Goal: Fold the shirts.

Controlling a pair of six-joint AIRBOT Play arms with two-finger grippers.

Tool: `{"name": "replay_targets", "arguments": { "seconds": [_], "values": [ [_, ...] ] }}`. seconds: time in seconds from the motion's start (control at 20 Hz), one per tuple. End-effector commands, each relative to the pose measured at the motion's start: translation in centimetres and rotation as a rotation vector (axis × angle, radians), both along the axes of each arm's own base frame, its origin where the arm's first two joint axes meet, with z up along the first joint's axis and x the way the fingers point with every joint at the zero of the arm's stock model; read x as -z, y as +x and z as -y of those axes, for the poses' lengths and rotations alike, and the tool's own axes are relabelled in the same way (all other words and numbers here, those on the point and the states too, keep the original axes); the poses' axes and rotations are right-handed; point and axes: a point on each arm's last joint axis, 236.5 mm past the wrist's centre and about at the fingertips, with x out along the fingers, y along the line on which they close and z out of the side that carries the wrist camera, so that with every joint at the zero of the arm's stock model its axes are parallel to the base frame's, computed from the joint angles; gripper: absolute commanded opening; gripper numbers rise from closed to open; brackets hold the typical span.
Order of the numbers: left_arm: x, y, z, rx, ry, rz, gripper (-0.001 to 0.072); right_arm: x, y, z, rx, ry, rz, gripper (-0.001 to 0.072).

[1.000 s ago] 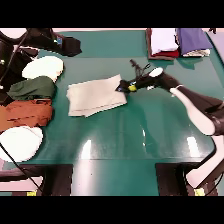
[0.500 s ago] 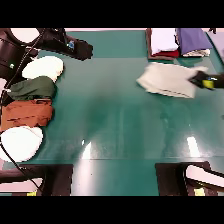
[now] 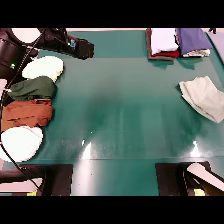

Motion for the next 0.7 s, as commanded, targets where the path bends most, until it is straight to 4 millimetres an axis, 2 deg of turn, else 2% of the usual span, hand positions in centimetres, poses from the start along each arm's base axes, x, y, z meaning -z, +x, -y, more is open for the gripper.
{"name": "replay_targets", "arguments": {
  "seconds": [0.0, 0.15, 0.2, 0.3, 0.35, 0.45, 0.5, 0.6, 0.65],
  "values": [
    [0.0, 0.0, 0.0, -0.001, 0.0, 0.0, 0.0028, 2.3, -2.6, -1.7, -0.013, -0.017, -0.102, 0.0014],
    [0.0, 0.0, 0.0, -0.001, 0.001, 0.0, 0.0028, 2.2, -2.9, -4.1, -0.088, -0.058, -0.152, 0.0033],
    [0.0, 0.0, 0.0, 0.0, 0.002, 0.001, 0.0028, 2.0, -3.2, -4.2, -0.107, -0.083, -0.177, 0.0116],
    [0.0, 0.0, 0.0, 0.004, 0.006, 0.004, 0.0028, 1.8, -4.1, -3.9, -0.114, -0.13, -0.221, 0.0379],
    [0.0, 0.0, 0.0, 0.003, 0.006, 0.004, 0.0028, 1.7, -4.8, -3.7, -0.117, -0.147, -0.249, 0.0463],
    [0.0, 0.1, 0.0, 0.003, 0.006, 0.005, 0.0028, 1.0, -6.5, -2.3, -0.144, -0.216, -0.342, 0.053],
    [0.0, 0.0, 0.0, 0.004, 0.006, 0.004, 0.0028, -0.1, -7.1, -1.4, -0.148, -0.254, -0.375, 0.0532],
    [0.0, 0.0, 0.0, 0.004, 0.006, 0.004, 0.0028, -3.4, -5.8, -0.7, -0.119, -0.279, -0.321, 0.0532],
    [0.0, 0.0, 0.0, 0.004, 0.005, 0.004, 0.0029, -5.1, -4.1, -1.4, -0.127, -0.27, -0.257, 0.0532]
  ]
}}
